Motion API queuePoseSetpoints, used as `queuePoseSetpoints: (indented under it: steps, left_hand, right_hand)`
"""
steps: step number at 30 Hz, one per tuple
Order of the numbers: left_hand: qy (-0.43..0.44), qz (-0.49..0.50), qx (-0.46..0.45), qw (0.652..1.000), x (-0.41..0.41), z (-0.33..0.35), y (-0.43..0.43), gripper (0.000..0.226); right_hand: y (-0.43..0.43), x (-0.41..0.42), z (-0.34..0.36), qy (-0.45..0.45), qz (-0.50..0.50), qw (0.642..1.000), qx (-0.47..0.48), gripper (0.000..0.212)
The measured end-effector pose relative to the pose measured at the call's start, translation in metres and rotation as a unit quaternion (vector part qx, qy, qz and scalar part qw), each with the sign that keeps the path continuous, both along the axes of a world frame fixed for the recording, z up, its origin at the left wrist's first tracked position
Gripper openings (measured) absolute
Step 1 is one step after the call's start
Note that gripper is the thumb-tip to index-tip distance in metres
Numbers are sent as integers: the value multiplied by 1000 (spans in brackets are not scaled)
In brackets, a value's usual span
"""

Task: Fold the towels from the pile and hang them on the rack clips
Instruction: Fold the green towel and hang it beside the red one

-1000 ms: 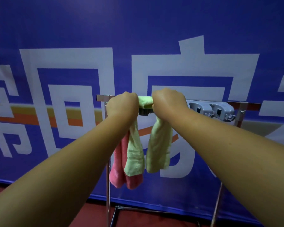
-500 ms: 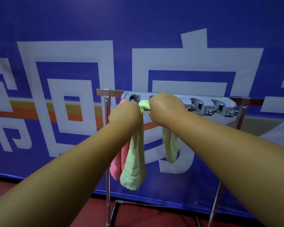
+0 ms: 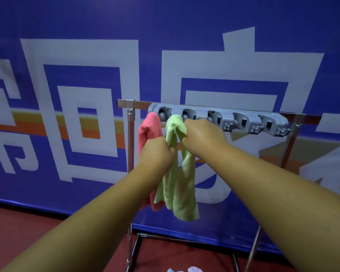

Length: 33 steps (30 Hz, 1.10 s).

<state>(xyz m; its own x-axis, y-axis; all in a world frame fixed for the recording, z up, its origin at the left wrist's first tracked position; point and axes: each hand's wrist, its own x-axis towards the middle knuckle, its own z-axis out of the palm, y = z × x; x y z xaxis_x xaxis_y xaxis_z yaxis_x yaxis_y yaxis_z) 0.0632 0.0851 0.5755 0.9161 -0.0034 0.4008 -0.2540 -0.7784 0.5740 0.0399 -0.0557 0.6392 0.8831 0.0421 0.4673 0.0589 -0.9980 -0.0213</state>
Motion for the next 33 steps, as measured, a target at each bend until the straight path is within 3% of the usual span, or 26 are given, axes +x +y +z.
queuePoseSetpoints:
  steps: [4,9,16,20,22,26,30,33]
  left_hand:
    - [70,-21,-43,996,4,-26,3,22]
    - [105,-15,-62,992,4,-68,4,26]
    - [117,-17,-50,992,3,-121,6,24]
    - [120,-31,-6,992,10,-142,4,22]
    - [115,-28,-31,993,12,-152,3,27]
    - [96,-12,-101,990,11,-164,-1,79]
    - [98,-2,-123,988,10,-175,-3,61]
    - [143,-31,-91,985,10,-186,-2,59]
  right_hand:
    - [-1,-7,-36,54,-9,992,110,5]
    - [1,-12,-93,140,-31,977,158,26]
    - [-11,-9,-158,199,-46,959,199,22]
    - [-17,-7,-178,186,-43,959,207,20]
    - [-18,-6,-188,182,-39,959,215,18]
    - [-14,-1,-204,150,-35,968,200,20]
    - [-11,2,-222,202,19,961,186,35]
    - [-16,1,-235,263,38,951,157,31]
